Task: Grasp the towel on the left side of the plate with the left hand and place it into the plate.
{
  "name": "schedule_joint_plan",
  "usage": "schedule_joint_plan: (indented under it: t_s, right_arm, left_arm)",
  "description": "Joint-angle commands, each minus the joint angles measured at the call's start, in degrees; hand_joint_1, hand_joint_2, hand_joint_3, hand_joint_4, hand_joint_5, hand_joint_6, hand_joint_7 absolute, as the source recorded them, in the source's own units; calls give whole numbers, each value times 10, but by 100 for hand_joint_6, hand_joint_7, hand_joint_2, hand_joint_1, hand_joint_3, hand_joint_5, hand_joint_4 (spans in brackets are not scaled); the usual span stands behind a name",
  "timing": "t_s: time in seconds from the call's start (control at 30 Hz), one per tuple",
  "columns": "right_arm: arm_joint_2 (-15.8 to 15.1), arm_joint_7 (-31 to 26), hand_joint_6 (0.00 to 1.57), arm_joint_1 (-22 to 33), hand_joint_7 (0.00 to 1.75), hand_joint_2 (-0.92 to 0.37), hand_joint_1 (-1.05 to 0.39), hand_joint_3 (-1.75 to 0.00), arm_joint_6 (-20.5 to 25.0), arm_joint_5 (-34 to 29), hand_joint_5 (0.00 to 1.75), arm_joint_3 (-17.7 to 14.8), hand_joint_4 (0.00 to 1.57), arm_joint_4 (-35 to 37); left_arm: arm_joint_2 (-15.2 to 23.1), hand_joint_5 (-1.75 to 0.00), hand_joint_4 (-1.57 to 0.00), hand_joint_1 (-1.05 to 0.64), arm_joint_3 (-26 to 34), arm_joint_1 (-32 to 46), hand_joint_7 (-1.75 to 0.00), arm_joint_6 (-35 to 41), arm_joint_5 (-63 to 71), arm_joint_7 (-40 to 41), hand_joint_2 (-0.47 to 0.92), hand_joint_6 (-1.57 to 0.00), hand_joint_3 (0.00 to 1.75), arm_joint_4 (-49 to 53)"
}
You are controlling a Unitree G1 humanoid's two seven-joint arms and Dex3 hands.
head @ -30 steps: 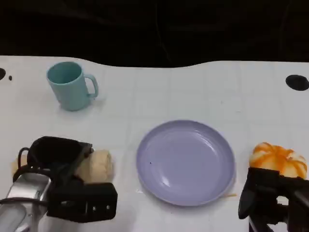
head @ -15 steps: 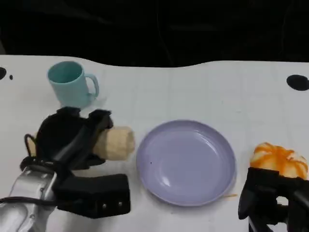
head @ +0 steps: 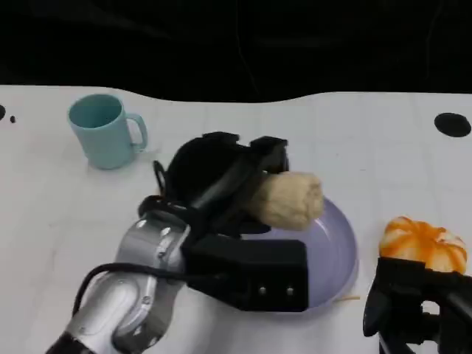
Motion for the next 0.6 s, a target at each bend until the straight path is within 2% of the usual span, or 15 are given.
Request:
schedule_joint_plan:
  t_s: [0.03,0.07,0.1,0.13,0.17,0.2,0.23,0.27,0.3,0.37,0.43,0.53,0.6]
  right_arm:
    - [-5,-3,62,2,162,-47,-7,-132,0,1,175,0,75,-5]
    - [-5,-4,62,2,162,-47,-6,-132,2,1,175,1,75,-6]
    - [-4,-5,63,2,162,-47,-6,-132,2,1,175,1,75,-7]
    - [-5,-5,63,2,161,-47,-6,-132,3,2,175,1,75,-8]
    - [-5,-6,63,2,161,-47,-6,-132,4,2,175,1,75,-9]
    - [-5,-6,63,2,161,-47,-6,-132,4,2,175,2,75,-9]
    - [-5,-6,63,2,161,-47,-6,-132,4,3,175,1,75,-9]
    - [-4,-5,63,2,161,-47,-6,-132,2,3,175,2,75,-8]
    - [-4,-5,63,2,161,-47,-6,-132,0,3,175,2,75,-7]
    - [-5,-4,63,1,161,-47,-6,-132,-1,4,175,1,75,-6]
    - [-5,-4,63,0,161,-47,-6,-132,1,5,175,1,76,-5]
    - [-5,-6,63,-1,160,-47,-7,-132,8,7,175,0,76,-8]
    - [-6,-5,63,-1,160,-47,-6,-132,3,5,175,0,75,-6]
  left_arm:
    - [-19,-175,-88,-32,-16,-23,-120,15,8,-16,81,-82,43,22]
    - [-23,-175,-88,-33,-20,-27,-127,17,10,-19,82,-79,37,27]
    - [-27,-175,-88,-34,-23,-30,-122,18,11,-21,85,-78,29,31]
    - [-30,-175,-87,-34,-27,-33,-113,20,11,-24,88,-80,21,34]
    - [-32,-175,-86,-35,-30,-36,-90,23,10,-30,90,-85,12,36]
    - [-32,-172,-83,-35,-31,-37,-75,24,6,-38,91,-90,9,37]
    - [-32,-143,-77,-35,-32,-37,-57,23,1,-47,92,-91,11,36]
    - [-29,-124,-75,-34,-33,-37,-48,22,-6,-61,92,-91,13,34]
    - [-27,-113,-71,-33,-32,-37,-41,20,-14,-75,92,-86,14,31]
    - [-20,-91,-57,-37,-35,-40,-23,23,-21,-110,92,-66,15,25]
    - [-13,-64,-37,-49,-38,-44,-8,25,-22,-138,92,-48,13,21]
    - [-2,-45,-17,-66,-41,-45,-1,28,-19,-164,92,-27,10,12]
    - [6,-41,-10,-75,-40,-46,0,31,-19,-181,92,-18,11,4]
